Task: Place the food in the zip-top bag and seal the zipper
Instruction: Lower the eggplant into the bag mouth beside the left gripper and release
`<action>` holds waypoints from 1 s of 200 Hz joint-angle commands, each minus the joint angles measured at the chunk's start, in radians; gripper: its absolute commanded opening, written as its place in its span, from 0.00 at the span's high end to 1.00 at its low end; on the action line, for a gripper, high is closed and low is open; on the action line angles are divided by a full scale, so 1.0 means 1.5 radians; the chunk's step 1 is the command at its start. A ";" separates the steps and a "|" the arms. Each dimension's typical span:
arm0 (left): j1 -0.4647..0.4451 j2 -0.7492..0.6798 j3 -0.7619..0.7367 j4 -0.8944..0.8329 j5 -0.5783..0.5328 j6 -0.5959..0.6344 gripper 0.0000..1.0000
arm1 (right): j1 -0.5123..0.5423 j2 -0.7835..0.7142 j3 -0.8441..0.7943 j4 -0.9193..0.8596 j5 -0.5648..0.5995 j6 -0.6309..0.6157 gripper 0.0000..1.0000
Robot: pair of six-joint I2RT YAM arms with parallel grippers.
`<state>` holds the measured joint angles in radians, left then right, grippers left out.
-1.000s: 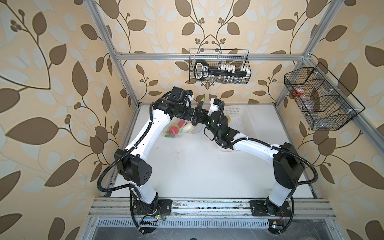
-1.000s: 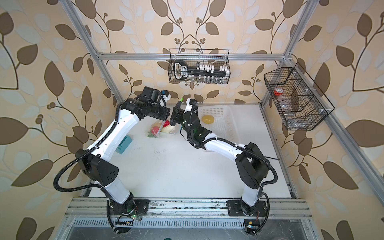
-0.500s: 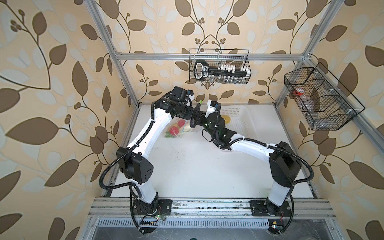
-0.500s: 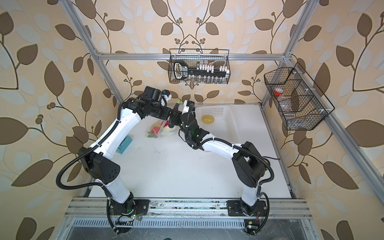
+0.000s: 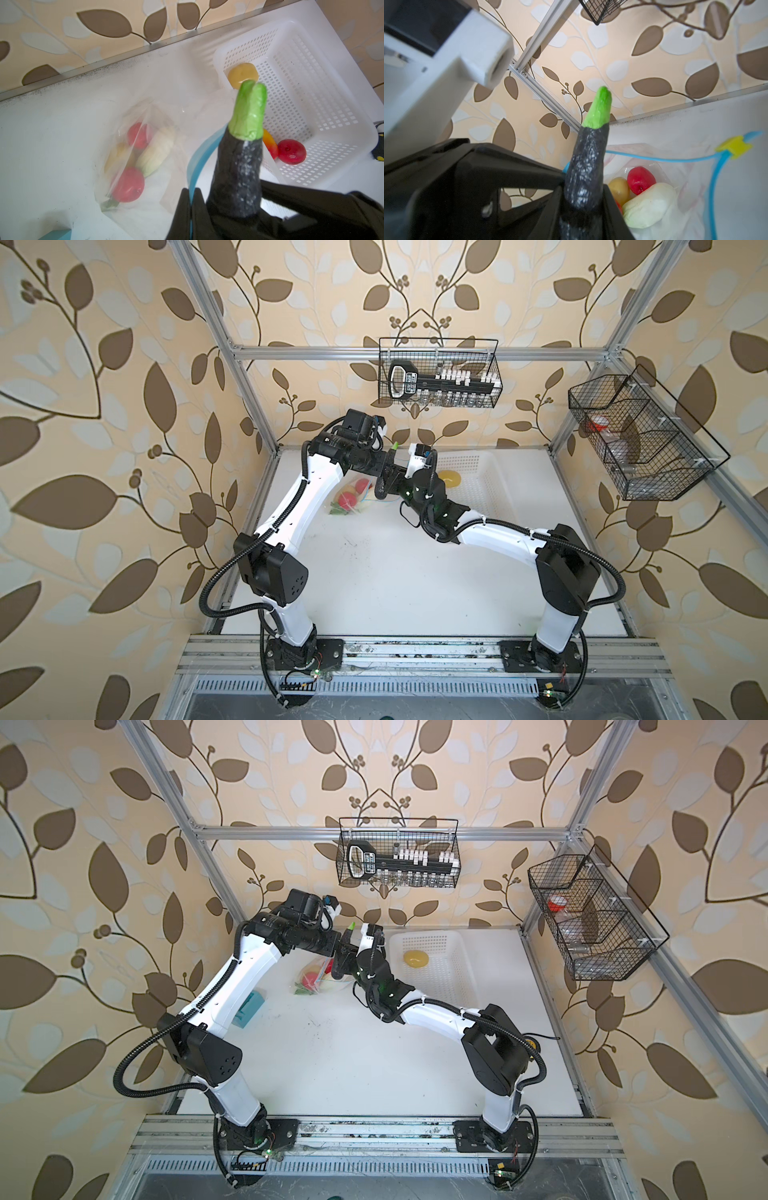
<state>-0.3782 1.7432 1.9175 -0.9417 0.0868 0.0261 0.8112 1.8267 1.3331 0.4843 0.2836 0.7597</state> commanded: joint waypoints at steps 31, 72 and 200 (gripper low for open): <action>-0.006 -0.004 0.039 0.012 0.007 0.001 1.00 | 0.012 0.020 -0.023 -0.010 0.021 -0.018 0.82; -0.006 -0.005 0.039 0.013 0.000 0.001 1.00 | 0.016 0.035 -0.011 -0.046 0.043 -0.026 0.78; -0.006 -0.010 0.039 0.014 0.006 0.000 1.00 | -0.005 0.098 0.119 -0.164 -0.030 -0.008 0.38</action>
<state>-0.3801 1.7454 1.9358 -0.9455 0.0776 0.0261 0.8165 1.9663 1.4929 0.2687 0.2726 0.7376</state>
